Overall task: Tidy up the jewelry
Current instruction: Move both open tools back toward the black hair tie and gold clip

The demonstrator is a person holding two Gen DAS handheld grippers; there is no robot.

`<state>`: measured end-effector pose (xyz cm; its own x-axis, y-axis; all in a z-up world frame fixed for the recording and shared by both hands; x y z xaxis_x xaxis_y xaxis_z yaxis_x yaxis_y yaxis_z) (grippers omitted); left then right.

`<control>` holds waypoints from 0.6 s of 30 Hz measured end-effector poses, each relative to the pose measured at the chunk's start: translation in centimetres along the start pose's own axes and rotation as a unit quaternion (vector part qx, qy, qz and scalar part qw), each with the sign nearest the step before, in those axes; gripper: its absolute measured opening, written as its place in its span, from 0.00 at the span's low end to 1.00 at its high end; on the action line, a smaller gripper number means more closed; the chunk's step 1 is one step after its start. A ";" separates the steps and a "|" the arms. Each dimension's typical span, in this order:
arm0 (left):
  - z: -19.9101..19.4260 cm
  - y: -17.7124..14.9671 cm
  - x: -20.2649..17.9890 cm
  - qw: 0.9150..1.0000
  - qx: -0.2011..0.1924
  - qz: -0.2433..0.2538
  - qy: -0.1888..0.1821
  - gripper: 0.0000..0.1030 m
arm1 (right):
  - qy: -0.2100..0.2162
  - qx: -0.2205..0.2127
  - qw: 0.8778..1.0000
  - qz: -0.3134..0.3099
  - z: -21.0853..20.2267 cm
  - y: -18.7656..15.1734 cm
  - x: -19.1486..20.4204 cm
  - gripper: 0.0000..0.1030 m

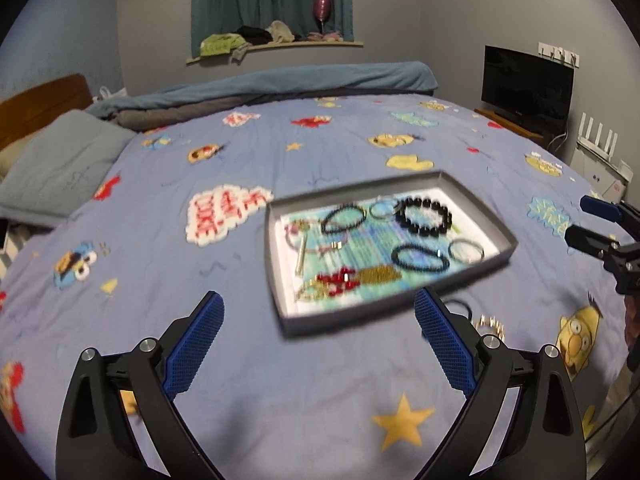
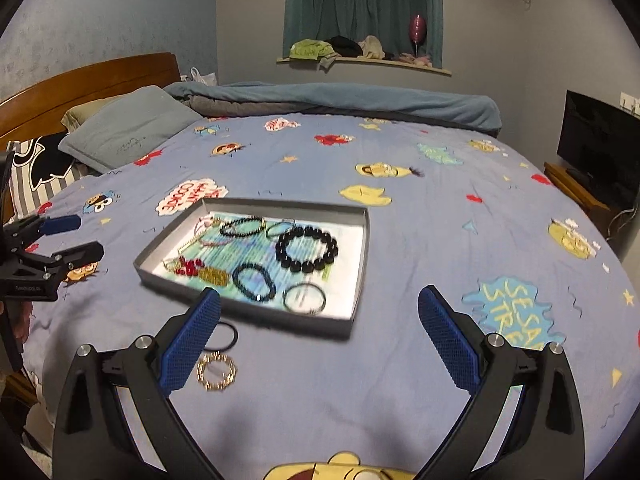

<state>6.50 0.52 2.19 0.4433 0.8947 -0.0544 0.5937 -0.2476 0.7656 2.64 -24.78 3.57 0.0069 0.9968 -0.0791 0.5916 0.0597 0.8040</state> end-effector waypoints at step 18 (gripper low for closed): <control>2.4 -6.1 -0.6 0.999 0.039 -0.013 -0.007 0.93 | 0.043 0.064 0.997 -0.026 4.4 -7.0 5.4 0.95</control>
<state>4.23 0.60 -4.03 0.4369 0.8957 -0.0830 0.6556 -0.2540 0.7111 2.08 -20.08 -5.08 -0.0912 0.9938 -0.0637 0.6881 0.1092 0.7174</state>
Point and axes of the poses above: each gripper's, at about its wrist camera, not at the fingertips, and z roughly the way its jaws point, x to its left, y to its top, the point moved 3 cm from there along z, roughly the way its jaws point, and after that the axes turned 8 degrees about -y, right-handed, at the moved point
